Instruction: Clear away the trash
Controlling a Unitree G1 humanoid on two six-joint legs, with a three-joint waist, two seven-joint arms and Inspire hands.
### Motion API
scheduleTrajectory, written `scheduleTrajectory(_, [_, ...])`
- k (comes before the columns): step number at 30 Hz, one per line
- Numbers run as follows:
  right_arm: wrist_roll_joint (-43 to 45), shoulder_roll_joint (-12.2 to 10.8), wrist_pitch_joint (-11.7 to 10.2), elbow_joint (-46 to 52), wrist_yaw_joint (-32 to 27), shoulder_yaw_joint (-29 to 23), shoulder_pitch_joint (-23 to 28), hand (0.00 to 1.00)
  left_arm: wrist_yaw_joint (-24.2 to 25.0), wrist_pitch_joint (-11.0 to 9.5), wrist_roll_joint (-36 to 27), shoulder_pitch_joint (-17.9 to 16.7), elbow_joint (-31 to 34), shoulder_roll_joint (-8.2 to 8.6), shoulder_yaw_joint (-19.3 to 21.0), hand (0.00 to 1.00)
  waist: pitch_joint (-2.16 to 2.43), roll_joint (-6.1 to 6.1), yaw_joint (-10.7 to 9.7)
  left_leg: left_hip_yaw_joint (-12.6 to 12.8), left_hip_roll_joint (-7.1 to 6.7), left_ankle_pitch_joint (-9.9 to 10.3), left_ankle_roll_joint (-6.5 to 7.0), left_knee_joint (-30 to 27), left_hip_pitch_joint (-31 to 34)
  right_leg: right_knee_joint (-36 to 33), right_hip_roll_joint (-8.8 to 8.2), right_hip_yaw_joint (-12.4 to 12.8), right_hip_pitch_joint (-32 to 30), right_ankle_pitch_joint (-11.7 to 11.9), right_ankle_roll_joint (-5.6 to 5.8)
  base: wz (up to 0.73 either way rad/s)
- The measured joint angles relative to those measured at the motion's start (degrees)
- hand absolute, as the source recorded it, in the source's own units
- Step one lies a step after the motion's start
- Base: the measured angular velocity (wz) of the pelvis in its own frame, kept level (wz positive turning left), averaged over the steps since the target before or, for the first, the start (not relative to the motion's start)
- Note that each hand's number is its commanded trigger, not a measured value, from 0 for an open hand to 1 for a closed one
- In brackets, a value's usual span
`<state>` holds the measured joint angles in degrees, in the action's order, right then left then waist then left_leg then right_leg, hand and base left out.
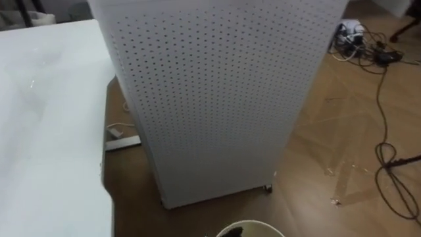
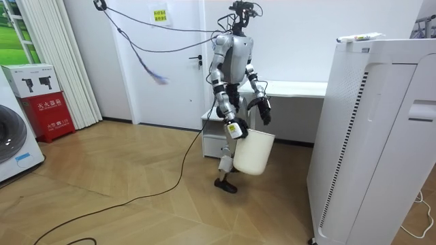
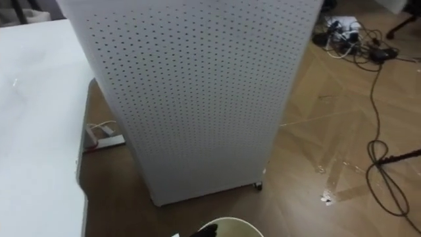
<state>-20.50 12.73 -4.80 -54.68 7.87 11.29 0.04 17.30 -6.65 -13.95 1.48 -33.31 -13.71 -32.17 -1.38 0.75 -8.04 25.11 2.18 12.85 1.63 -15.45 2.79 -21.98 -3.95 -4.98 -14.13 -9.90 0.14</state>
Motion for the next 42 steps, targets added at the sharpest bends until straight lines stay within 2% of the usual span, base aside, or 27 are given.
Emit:
scheduleTrajectory(1, [0.0, 0.0, 0.0, -0.1, 0.1, 0.0, 0.0, 1.0, 0.0, 0.0, 0.2, 0.0, -1.1, 0.17, 0.6, 0.0, 0.07, -0.11, 0.4, 0.9, 0.61, 0.8, -0.45, 0.0, -0.5, 0.0, -0.3, -2.8, 0.1, 0.5, -0.45, -1.39])
scheduleTrajectory(2, [-0.1, -0.3, -0.1, -0.7, 0.4, 0.5, 0.0, 1.0, 0.0, -0.1, 1.0, 0.2, -3.8, 0.21, 1.7, 0.0, 0.21, -0.17, 0.5, 1.7, 1.85, 2.4, -1.16, -0.2, -1.4, 0.0, -0.93, -7.8, 0.2, 1.0, -1.19, -1.04])
scheduleTrajectory(3, [-0.2, -1.1, -0.1, -1.7, 0.5, 0.8, 0.1, 1.0, -0.2, -0.2, 1.2, 0.3, -6.9, 0.04, 2.3, 0.0, 0.67, 0.46, 0.4, 2.5, 2.61, 2.6, -1.4, -0.4, -1.7, 0.2, -1.34, -10.7, 0.4, 1.4, -1.7, -0.85])
scheduleTrajectory(5, [-1.7, -1.5, -0.2, -3.4, 0.5, 0.8, 0.1, 1.0, -0.4, -0.2, 1.3, 0.2, -10.4, 0.17, 2.5, 0.0, 0.72, 0.69, 0.2, 4.1, 3.56, 3.0, -1.8, -0.4, -2.3, 1.3, -1.51, -13.1, 1.4, 2.3, -2.25, -0.49])
scheduleTrajectory(10, [-4.0, -1.3, -0.3, -5.3, 0.4, -0.3, 0.1, 1.0, -0.6, -0.1, 4.5, 0.1, -11.9, 0.43, 3.1, 0.0, 0.53, -0.07, -0.6, 5.8, 5.66, 4.7, -2.58, -4.1, -2.1, 1.0, -0.26, -14.1, 1.1, 2.1, -3.06, -0.22])
scheduleTrajectory(12, [-4.0, -1.5, -0.7, -5.2, 0.6, -0.3, 0.0, 1.0, -0.6, 0.1, 4.4, 0.0, -11.8, 0.8, 3.3, 0.0, 0.54, -0.64, -0.6, 6.1, 6.83, 5.8, -3.22, -6.7, -2.1, -0.3, 0.33, -13.8, 0.9, 0.9, -3.55, -0.3])
scheduleTrajectory(13, [-4.0, -1.6, -0.8, -5.2, 0.8, -0.3, 0.0, 1.0, -0.6, 0.1, 4.1, 0.0, -11.8, 0.78, 3.5, 0.0, 0.55, -0.86, -0.5, 6.3, 7.86, 6.7, -3.75, -9.9, -1.8, -1.5, 0.92, -13.2, 0.8, -0.7, -4.02, -0.4])
scheduleTrajectory(14, [-3.8, -1.8, -0.8, -5.1, 1.1, -0.1, 0.0, 1.0, -0.6, 0.1, 3.9, 0.0, -11.8, 1.08, 4.2, 0.0, 0.67, -0.37, 0.7, 6.3, 9.24, 6.7, -3.74, -15.4, -0.8, -3.5, 1.4, -11.0, 0.1, -2.1, -4.1, -0.78])
scheduleTrajectory(15, [-3.6, -1.5, -0.9, -5.2, 1.6, -0.1, -0.3, 1.0, -0.6, 0.1, 3.4, -0.1, -11.8, 1.26, 5.3, 0.0, 0.57, -0.49, 2.0, 4.3, 10.7, 6.1, -2.96, -22.6, 1.1, -5.3, 2.11, -8.9, -0.1, -2.9, -4.97, -0.9])
scheduleTrajectory(16, [-3.6, -1.4, -1.0, -5.2, 1.9, 0.1, -0.3, 1.0, -0.6, 0.1, 3.3, -0.1, -11.8, 1.56, 5.8, 0.0, 0.56, -0.71, 2.5, 2.4, 11.24, 5.4, -2.09, -26.0, 2.4, -6.0, 2.41, -7.5, 0.3, -3.3, -5.33, -0.92])
scheduleTrajectory(17, [-3.5, -1.2, -1.2, -5.3, 2.3, 0.7, -0.4, 1.0, -0.6, 0.0, 3.2, -0.1, -11.9, 2.19, 6.8, 0.0, 0.08, -0.35, 2.9, -1.8, 11.32, 3.7, -1.0, -31.3, 4.9, -7.1, 2.94, -5.1, 0.8, -4.1, -5.64, -0.72])
scheduleTrajectory(18, [-3.5, -1.2, -1.4, -5.3, 2.3, 1.1, -0.1, 1.0, -0.6, -0.7, 3.3, 0.0, -11.9, 2.66, 7.2, 0.0, 0.13, -0.35, 3.2, -4.6, 9.51, 4.3, -1.07, -31.7, 7.0, -7.8, 3.17, -3.1, 1.0, -4.8, -5.93, -0.61])
scheduleTrajectory(19, [-3.5, -1.2, -1.4, -5.3, 2.2, 1.1, 0.0, 1.0, -0.6, -1.3, 3.3, 0.0, -11.9, 2.82, 7.3, 0.0, 0.14, -0.31, 3.3, -5.6, 8.48, 4.7, -1.06, -31.2, 8.5, -8.0, 3.25, -2.3, 1.1, -5.1, -5.93, -0.58])
scheduleTrajectory(20, [-3.5, -1.1, -1.4, -5.3, 2.2, 1.0, 0.1, 1.0, -0.5, -2.4, 3.3, -0.1, -11.7, 3.04, 7.4, 0.0, 0.09, -0.08, 3.9, -6.8, 6.71, 5.0, -0.87, -29.1, 11.2, -8.1, 3.33, -0.5, 1.1, -5.3, -5.84, -0.58])
scheduleTrajectory(21, [-3.5, -1.1, -1.4, -5.3, 2.2, 1.1, 0.1, 1.0, -0.5, -2.6, 3.2, -0.2, -11.6, 3.07, 7.4, 0.0, 0.05, 0.03, 4.3, -7.0, 5.98, 5.0, -0.95, -27.4, 12.7, -8.1, 3.44, 0.3, 1.0, -5.3, -5.83, -0.84])
scheduleTrajectory(23, [-3.2, -0.9, -1.4, -5.2, 2.2, 1.4, 0.1, 1.0, -0.3, -2.8, 3.2, -0.2, -11.1, 3.11, 7.7, 0.0, 0.09, 0.13, 5.3, -9.5, 3.96, 2.8, -1.85, -17.4, 16.2, -8.2, 3.52, 1.1, 1.0, -5.8, -5.86, -0.73])
scheduleTrajectory(24, [-3.0, -0.8, -1.4, -5.2, 2.2, 1.5, 0.1, 1.0, -0.3, -2.9, 3.2, -0.2, -11.0, 3.13, 7.9, 0.0, 0.16, 0.12, 5.3, -10.1, 3.84, 1.9, -1.79, -15.0, 17.0, -8.4, 3.59, 1.1, 1.0, -6.1, -5.64, -0.44])
scheduleTrajectory(25, [-2.6, -0.8, -1.4, -5.2, 2.2, 1.5, 0.2, 1.0, -0.2, -3.2, 3.2, -0.3, -10.7, 3.18, 8.4, 0.0, 0.43, 0.21, 5.3, -10.7, 4.05, -1.0, -1.8, -12.5, 18.1, -9.1, 3.63, 1.0, 1.0, -6.8, -4.92, -0.29])
scheduleTrajectory(26, [-1.6, -0.7, -1.4, -5.2, 2.2, 1.5, 0.4, 1.0, -0.2, -3.3, 3.2, -1.0, -10.4, 3.29, 9.0, 0.0, 1.38, 0.0, 5.0, -10.9, 3.92, -2.5, -1.19, -12.2, 17.9, -9.0, 3.56, 0.7, 1.1, -7.3, -4.27, -0.26])
scheduleTrajectory(27, [-1.4, -0.7, -1.5, -5.1, 2.3, 1.5, 0.4, 1.0, -0.2, -3.3, 3.2, -1.2, -10.1, 3.29, 9.3, 0.0, 1.38, 0.12, 4.9, -10.8, 3.89, -3.2, -0.8, -12.2, 17.5, -8.8, 3.34, 0.0, 1.4, -7.5, -3.98, -0.25])
scheduleTrajectory(28, [-1.1, -0.7, -1.6, -5.2, 2.3, 1.5, 0.5, 1.0, -0.2, -3.4, 3.1, -1.8, -9.0, 3.05, 9.6, 0.0, 1.28, 0.52, 5.0, -10.6, 3.78, -4.4, 0.42, -12.5, 16.7, -8.6, 2.8, -1.3, 2.2, -8.1, -3.52, -0.1])
scheduleTrajectory(29, [-0.6, -0.7, -1.9, -5.0, 2.3, 1.5, 0.8, 1.0, -0.2, -3.5, 3.3, -2.2, -8.4, 2.76, 9.6, 0.0, 1.52, 0.97, 4.7, -10.6, 3.09, -4.0, 0.99, -12.4, 16.2, -8.0, 1.88, -2.4, 3.2, -8.6, -2.99, 0.05])
scheduleTrajectory(31, [0.3, -0.7, -2.4, -5.0, 2.3, 0.7, 1.0, 1.0, -0.2, -4.1, 3.4, -2.2, -8.0, 2.78, 9.6, 0.0, 1.45, 1.21, 3.8, -10.8, 2.28, -3.0, 1.44, -12.7, 15.5, -7.0, 1.02, -3.0, 4.5, -9.1, -2.22, 0.18])
scheduleTrajectory(33, [0.8, -0.9, -2.9, -4.9, 2.2, 0.9, 1.1, 1.0, -0.8, -4.9, 3.4, -2.5, -6.9, 2.21, 9.6, 0.0, 1.33, 1.06, 4.0, -10.9, 1.83, -1.4, 1.69, -13.4, 15.2, -6.5, 0.49, -3.2, 5.3, -9.5, -1.51, 0.02])
scheduleTrajectory(36, [1.0, -1.3, -2.9, -3.7, 2.0, 0.9, 1.4, 1.0, -2.5, -5.1, 3.8, -2.7, -5.0, 1.67, 10.0, 0.0, 0.96, 1.08, 4.1, -11.3, 0.95, -0.8, 1.93, -13.3, 14.6, -6.7, -0.5, -4.4, 6.0, -9.8, -1.02, 0.09])
scheduleTrajectory(38, [1.6, -1.3, -3.0, -2.6, 1.5, 1.1, 1.3, 1.0, -4.7, -6.3, 6.0, -2.6, -3.5, 2.06, 11.2, 0.0, 0.38, 1.08, 5.2, -11.2, -0.12, -0.4, 2.12, -12.2, 13.8, -6.7, -1.54, -4.7, 6.2, -10.3, -0.19, -0.04])
scheduleTrajectory(42, [4.4, -1.1, -3.0, -2.6, 1.4, 1.4, 1.6, 1.0, -9.1, -7.9, 9.9, -2.6, -1.8, 3.51, 14.4, 0.0, 0.33, 0.96, 7.0, -11.3, -1.9, 0.2, 2.91, -10.9, 13.2, -8.2, -3.36, -6.1, 6.7, -11.1, 0.62, 0.04])
